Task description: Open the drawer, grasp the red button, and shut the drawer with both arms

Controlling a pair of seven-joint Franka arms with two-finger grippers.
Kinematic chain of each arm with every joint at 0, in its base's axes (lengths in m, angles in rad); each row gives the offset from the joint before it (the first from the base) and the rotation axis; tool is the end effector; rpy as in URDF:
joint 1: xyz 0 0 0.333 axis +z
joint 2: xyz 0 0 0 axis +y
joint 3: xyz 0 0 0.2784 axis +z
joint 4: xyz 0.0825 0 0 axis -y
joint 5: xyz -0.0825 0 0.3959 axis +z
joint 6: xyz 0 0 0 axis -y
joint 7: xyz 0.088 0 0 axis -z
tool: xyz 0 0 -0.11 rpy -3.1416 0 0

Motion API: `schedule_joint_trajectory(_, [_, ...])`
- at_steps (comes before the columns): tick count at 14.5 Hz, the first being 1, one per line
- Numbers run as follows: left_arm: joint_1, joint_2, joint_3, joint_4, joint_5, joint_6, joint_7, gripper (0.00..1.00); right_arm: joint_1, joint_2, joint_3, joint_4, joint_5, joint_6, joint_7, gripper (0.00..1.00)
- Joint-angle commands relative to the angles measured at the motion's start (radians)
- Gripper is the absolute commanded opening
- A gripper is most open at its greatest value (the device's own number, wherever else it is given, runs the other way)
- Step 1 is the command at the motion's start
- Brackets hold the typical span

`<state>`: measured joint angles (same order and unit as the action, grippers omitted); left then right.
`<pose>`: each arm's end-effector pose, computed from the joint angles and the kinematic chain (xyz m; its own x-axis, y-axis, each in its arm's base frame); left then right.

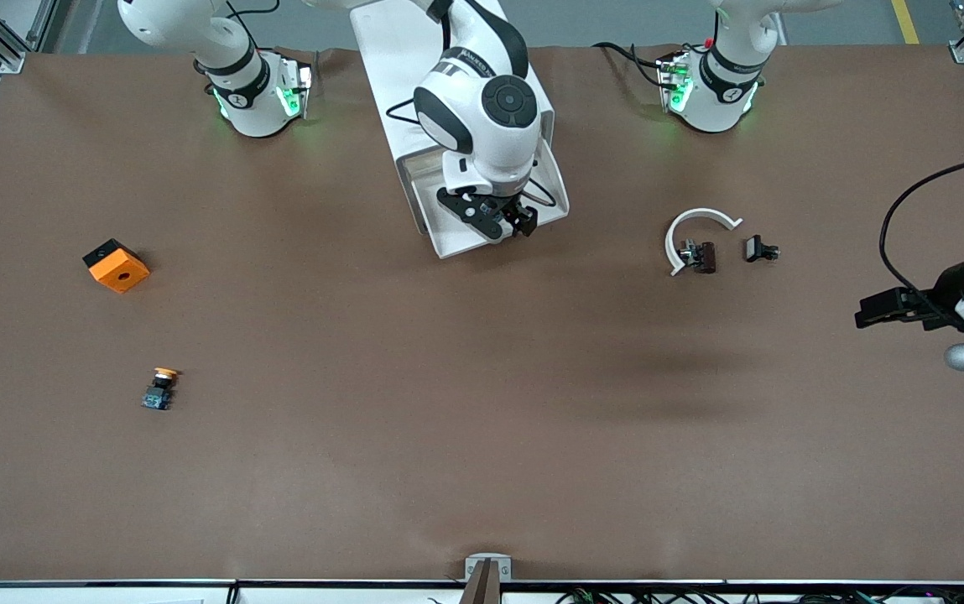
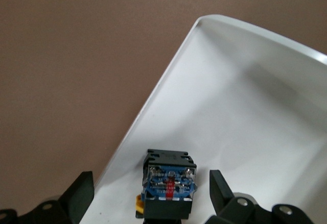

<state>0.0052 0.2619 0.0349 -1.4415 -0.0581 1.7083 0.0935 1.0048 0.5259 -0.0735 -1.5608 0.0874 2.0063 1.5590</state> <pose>0.6434 0.0179 0.5006 0.9989 -0.0465 0.0094 -0.0469 -0.9977 0.0479 0.3944 0.5481 0.2929 0.7888 -0.6133 -0.0401 -0.6094 -0.7890 0.0787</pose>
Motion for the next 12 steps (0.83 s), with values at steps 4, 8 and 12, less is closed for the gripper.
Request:
schedule_joint_trajectory(4, [0.004,-0.176,-0.079,-0.036,0.047,-0.035,-0.095,1.0,0.015,0.006,-0.011,0.024,-0.014,-0.011,0.021,1.0])
schedule_joint_trajectory(8, [0.007,-0.205,-0.104,-0.031,0.061,-0.073,-0.097,1.0,0.014,0.002,-0.011,0.041,-0.011,-0.017,0.019,1.0])
schedule_joint_trajectory(12, [0.005,-0.216,-0.115,-0.027,0.058,-0.098,-0.097,1.0,0.014,0.002,-0.011,0.039,-0.012,-0.027,0.019,1.0])
